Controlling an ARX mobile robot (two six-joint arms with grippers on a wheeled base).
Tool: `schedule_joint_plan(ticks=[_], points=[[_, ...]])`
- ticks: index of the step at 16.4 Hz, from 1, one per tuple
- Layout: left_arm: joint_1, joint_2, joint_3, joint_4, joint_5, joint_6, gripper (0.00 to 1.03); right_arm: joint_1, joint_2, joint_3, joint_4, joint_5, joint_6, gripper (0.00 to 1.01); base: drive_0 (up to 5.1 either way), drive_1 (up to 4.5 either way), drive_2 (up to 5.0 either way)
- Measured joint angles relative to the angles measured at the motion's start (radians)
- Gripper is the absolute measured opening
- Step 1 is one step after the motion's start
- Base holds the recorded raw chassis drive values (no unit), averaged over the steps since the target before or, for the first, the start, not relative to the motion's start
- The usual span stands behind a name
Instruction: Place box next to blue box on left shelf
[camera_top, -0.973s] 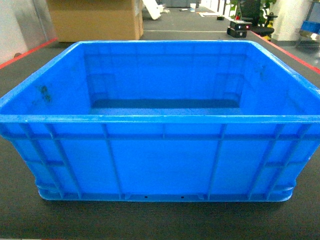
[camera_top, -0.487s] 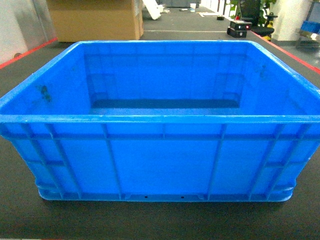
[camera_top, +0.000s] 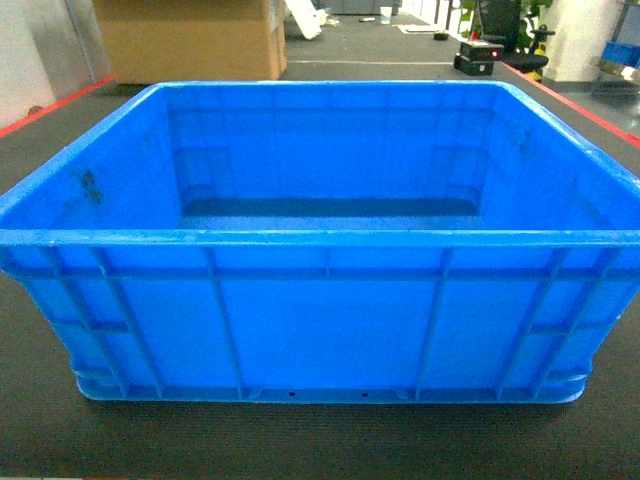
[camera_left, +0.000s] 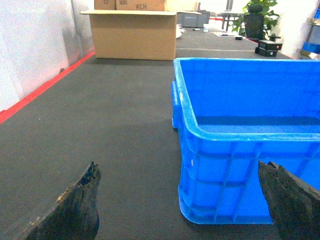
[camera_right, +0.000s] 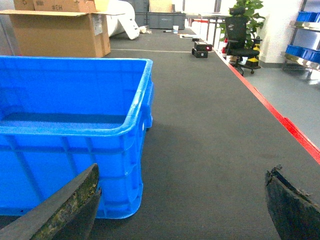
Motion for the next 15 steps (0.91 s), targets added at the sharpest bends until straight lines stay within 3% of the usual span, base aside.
schedule_joint_plan(ticks=[15], points=[[0.0,0.0,0.0,0.0,0.0,0.0,0.98,0.0,0.0,0.0,0.0,0.0,0.0,0.98,0.0,0.0,0.0]])
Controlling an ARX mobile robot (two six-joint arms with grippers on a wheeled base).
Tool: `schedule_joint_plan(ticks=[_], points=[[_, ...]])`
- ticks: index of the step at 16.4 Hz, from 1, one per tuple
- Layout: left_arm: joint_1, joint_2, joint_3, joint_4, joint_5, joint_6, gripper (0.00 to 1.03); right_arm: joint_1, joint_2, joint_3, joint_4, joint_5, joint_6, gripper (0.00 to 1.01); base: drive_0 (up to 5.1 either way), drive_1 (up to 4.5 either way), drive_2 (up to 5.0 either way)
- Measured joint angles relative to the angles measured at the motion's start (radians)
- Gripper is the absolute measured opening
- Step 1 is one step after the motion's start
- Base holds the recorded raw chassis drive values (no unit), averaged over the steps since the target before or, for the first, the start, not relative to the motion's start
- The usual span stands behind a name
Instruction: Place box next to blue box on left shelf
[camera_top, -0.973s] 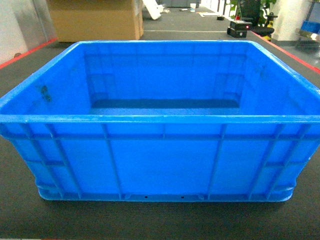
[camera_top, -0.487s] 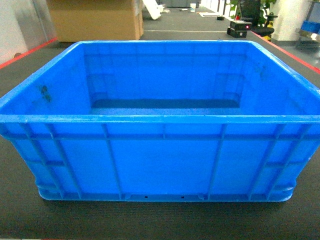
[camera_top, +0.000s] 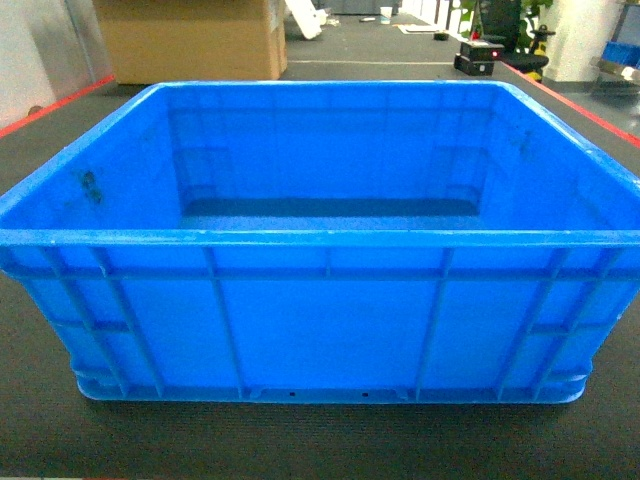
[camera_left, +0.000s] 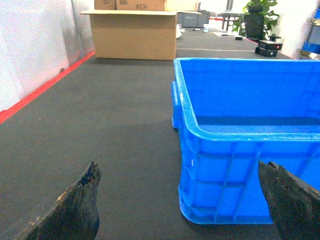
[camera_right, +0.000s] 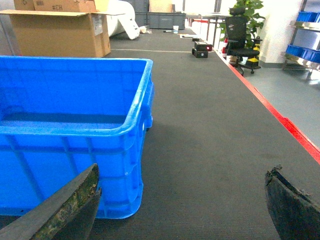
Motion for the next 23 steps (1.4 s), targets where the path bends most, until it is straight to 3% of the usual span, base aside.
schedule_joint_plan(ticks=[4,5,6,7,8,10,12,14,16,19,23], points=[[0.0,0.0,0.0,0.0,0.0,0.0,0.98,0.0,0.0,0.0,0.0,0.0,0.0,0.98,0.0,0.0,0.0],[-0.215,0.135,0.027,-0.051,-0.43,-0.001,0.98,-0.032,0.032,0.021,-0.097,-0.086,-0.002,0.98,0.0,0.0,0.0],[-0.241,0.153,0.027,-0.016,-0.507,-0.001,0.98,-0.042,0.069,0.029,-0.115,-0.113,0.0,0.98,0.0,0.0,0.0],[-0.261,0.189,0.031,0.03,-0.539,-0.001,0.98,-0.027,0.079,0.031,-0.103,-0.126,0.003,0.98,0.0,0.0,0.0],[-0.262,0.251,0.039,0.082,-0.529,0.0,0.98,-0.003,0.123,0.044,-0.056,-0.124,0.006,0.98,0.0,0.0,0.0],[-0.21,0.403,0.109,0.216,-0.476,0.001,0.98,0.05,0.309,0.115,0.072,-0.074,0.006,0.98,0.0,0.0,0.0],[-0.162,0.611,0.229,0.37,-0.413,0.019,0.98,0.109,0.566,0.235,0.204,0.01,-0.008,0.98,0.0,0.0,0.0],[-0.116,0.851,0.352,0.478,-0.357,0.021,0.98,0.138,0.824,0.372,0.261,0.084,-0.012,0.98,0.0,0.0,0.0],[-0.084,1.07,0.513,0.439,-0.309,-0.014,0.98,0.154,1.065,0.536,0.235,0.095,0.005,0.98,0.0,0.0,0.0],[-0.076,1.285,0.686,0.362,-0.254,-0.046,0.98,0.171,1.339,0.761,0.179,0.105,0.034,0.98,0.0,0.0,0.0],[-0.089,1.453,0.805,0.253,-0.213,-0.088,0.98,0.169,1.565,0.929,0.089,0.098,0.091,0.98,0.0,0.0,0.0]])
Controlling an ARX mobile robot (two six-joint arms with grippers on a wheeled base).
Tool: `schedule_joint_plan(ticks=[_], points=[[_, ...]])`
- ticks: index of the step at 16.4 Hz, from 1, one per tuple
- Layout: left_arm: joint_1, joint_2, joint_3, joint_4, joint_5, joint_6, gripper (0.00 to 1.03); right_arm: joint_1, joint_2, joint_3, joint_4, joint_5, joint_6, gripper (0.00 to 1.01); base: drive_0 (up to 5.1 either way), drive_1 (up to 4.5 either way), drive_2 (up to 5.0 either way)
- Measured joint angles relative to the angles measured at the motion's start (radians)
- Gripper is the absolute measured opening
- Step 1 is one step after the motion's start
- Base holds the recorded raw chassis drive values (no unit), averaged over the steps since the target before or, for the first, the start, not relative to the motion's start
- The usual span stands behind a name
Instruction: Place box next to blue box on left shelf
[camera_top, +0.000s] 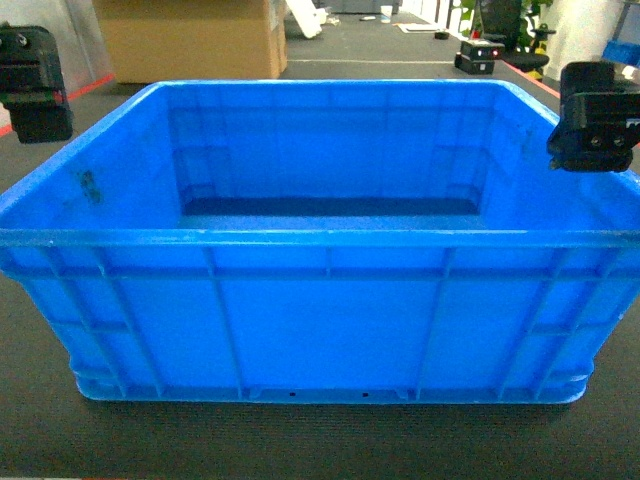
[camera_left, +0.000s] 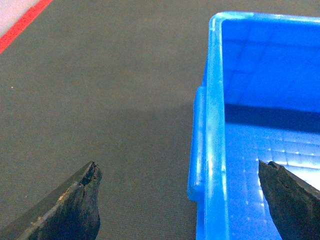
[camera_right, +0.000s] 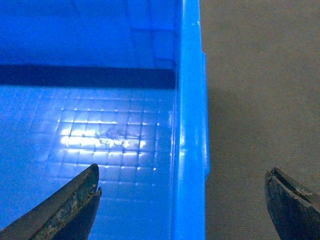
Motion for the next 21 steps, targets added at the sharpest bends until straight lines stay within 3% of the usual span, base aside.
schedule_joint_plan(ticks=[4,11,16,17,18,21], points=[[0.0,0.074,0.028,-0.058,0.026,-0.011,0.98,0.0,0.065,0.028,-0.026,-0.016,0.046,0.98,0.0,0.0,0.0],[0.001,0.139,0.069,-0.113,0.044,-0.02,0.98,0.0,0.126,0.045,-0.024,-0.017,0.074,0.98,0.0,0.0,0.0],[0.0,0.183,0.103,-0.157,0.047,-0.037,0.98,0.0,0.141,0.056,-0.021,-0.016,0.074,0.97,0.0,0.0,0.0],[-0.001,0.183,0.107,-0.155,0.047,-0.037,0.98,0.0,0.142,0.057,-0.021,-0.016,0.074,0.88,0.0,0.0,0.0],[-0.001,0.184,0.109,-0.153,0.047,-0.037,0.91,0.001,0.143,0.058,-0.021,-0.016,0.074,0.77,0.0,0.0,0.0],[-0.003,0.184,0.113,-0.15,0.049,-0.032,0.6,0.001,0.143,0.061,-0.025,-0.006,0.074,0.48,0.0,0.0,0.0]])
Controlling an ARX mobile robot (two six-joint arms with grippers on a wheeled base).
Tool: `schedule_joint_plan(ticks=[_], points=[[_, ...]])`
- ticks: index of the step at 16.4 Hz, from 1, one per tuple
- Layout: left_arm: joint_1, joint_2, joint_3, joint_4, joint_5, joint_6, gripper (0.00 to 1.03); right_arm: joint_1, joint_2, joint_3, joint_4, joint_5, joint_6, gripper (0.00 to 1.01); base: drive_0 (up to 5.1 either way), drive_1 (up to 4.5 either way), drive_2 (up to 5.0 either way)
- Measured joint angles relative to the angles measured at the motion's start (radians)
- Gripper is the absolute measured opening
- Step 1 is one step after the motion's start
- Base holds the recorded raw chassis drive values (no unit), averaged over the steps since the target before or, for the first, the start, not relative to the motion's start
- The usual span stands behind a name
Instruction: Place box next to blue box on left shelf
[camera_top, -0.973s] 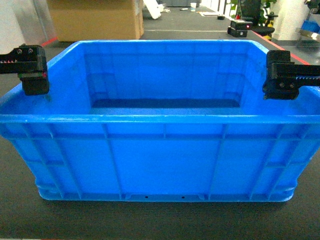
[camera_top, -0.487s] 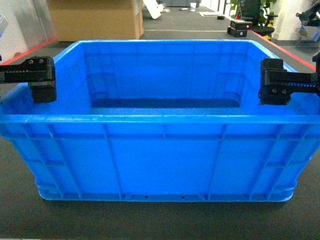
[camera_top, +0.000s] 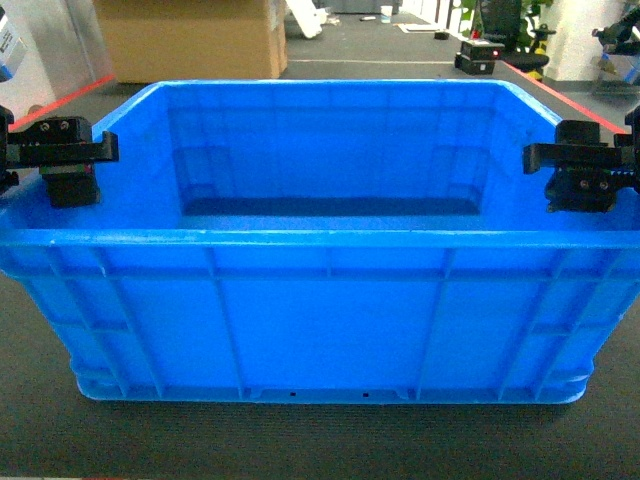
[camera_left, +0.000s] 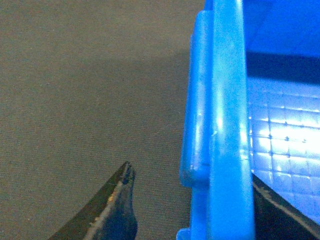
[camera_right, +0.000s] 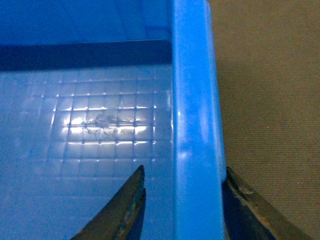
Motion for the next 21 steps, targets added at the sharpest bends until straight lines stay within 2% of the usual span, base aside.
schedule_joint_plan(ticks=[2,3,5,11,13,15,16,18,21], points=[[-0.006,0.0,0.001,0.007,-0.007,0.015,0.4,0.0,0.0,0.0,-0.002,0.016,0.0,0.26,0.0,0.0,0.0],[-0.009,0.0,0.001,0.015,0.001,0.021,0.3,0.0,0.0,0.0,0.002,0.022,0.001,0.21,0.0,0.0,0.0],[-0.013,0.0,0.0,0.029,-0.007,0.03,0.19,0.007,-0.002,0.0,0.005,0.032,0.01,0.19,0.0,0.0,0.0],[-0.033,-0.079,-0.055,0.108,-0.063,0.056,0.17,0.026,-0.079,-0.046,0.072,0.051,0.018,0.18,0.0,0.0,0.0],[-0.079,-0.233,-0.179,0.285,-0.138,0.08,0.16,0.034,-0.23,-0.141,0.202,0.098,-0.004,0.18,0.0,0.0,0.0],[-0.105,-0.328,-0.292,0.41,-0.184,0.094,0.16,0.049,-0.346,-0.259,0.319,0.145,-0.04,0.17,0.0,0.0,0.0],[-0.122,-0.387,-0.349,0.449,-0.205,0.105,0.16,0.052,-0.407,-0.317,0.343,0.159,-0.046,0.17,0.0,0.0,0.0],[-0.149,-0.469,-0.42,0.471,-0.237,0.117,0.16,0.053,-0.515,-0.409,0.362,0.172,-0.053,0.17,0.0,0.0,0.0],[-0.192,-0.608,-0.512,0.433,-0.272,0.103,0.16,0.059,-0.648,-0.512,0.343,0.182,-0.057,0.17,0.0,0.0,0.0]])
